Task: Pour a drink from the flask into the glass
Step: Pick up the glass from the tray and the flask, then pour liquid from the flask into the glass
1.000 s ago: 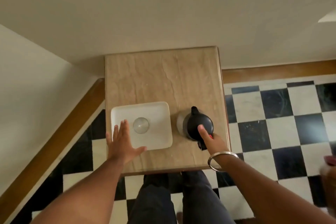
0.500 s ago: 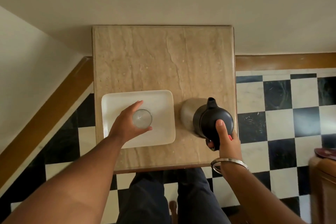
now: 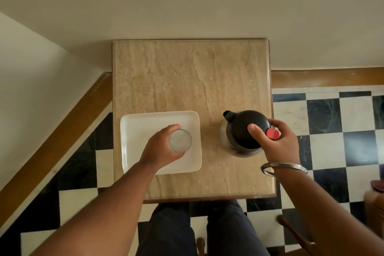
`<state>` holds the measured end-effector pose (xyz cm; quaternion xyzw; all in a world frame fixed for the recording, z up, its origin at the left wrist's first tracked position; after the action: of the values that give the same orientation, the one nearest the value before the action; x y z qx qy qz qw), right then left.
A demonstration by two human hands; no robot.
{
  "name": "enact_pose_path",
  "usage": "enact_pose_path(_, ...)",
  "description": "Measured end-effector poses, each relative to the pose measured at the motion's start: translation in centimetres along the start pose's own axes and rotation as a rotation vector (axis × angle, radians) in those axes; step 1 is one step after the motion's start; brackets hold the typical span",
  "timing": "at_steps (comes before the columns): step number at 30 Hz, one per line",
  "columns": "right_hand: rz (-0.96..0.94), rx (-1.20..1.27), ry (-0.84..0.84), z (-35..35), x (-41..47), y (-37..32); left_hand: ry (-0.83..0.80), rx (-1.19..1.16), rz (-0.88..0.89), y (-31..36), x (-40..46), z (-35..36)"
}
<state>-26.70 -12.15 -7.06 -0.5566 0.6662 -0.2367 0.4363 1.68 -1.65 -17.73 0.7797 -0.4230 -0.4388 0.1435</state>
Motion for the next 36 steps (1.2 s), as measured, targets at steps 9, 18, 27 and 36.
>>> enact_pose_path(9,-0.119,-0.111,-0.171,-2.3,0.2,-4.1,0.040,-0.024,-0.037,3.4,-2.3,-0.4)
enact_pose_path(18,-0.335,-0.330,-0.317,-7.1,-3.5,-16.3,0.055,-0.048,-0.005,10.0,-7.6,-5.2)
enact_pose_path(27,-0.487,-0.514,-0.353,-10.3,-5.3,-27.3,0.128,-0.090,0.109,16.1,-12.1,-10.9)
enact_pose_path(36,-0.736,-0.749,-0.351,-12.5,-6.8,-36.5,0.212,-0.106,0.253,21.1,-15.2,-15.1)
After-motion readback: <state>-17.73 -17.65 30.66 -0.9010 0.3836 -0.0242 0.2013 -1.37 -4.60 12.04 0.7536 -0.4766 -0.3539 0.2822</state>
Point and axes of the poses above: each hand's wrist, its own x-axis towards the middle knuckle, its own z-axis out of the palm, y = z × x, the point moved 1 cm from there along x, towards the middle knuckle, and after that the axes turned 13 degrees about -z, right-handed, at the moved point
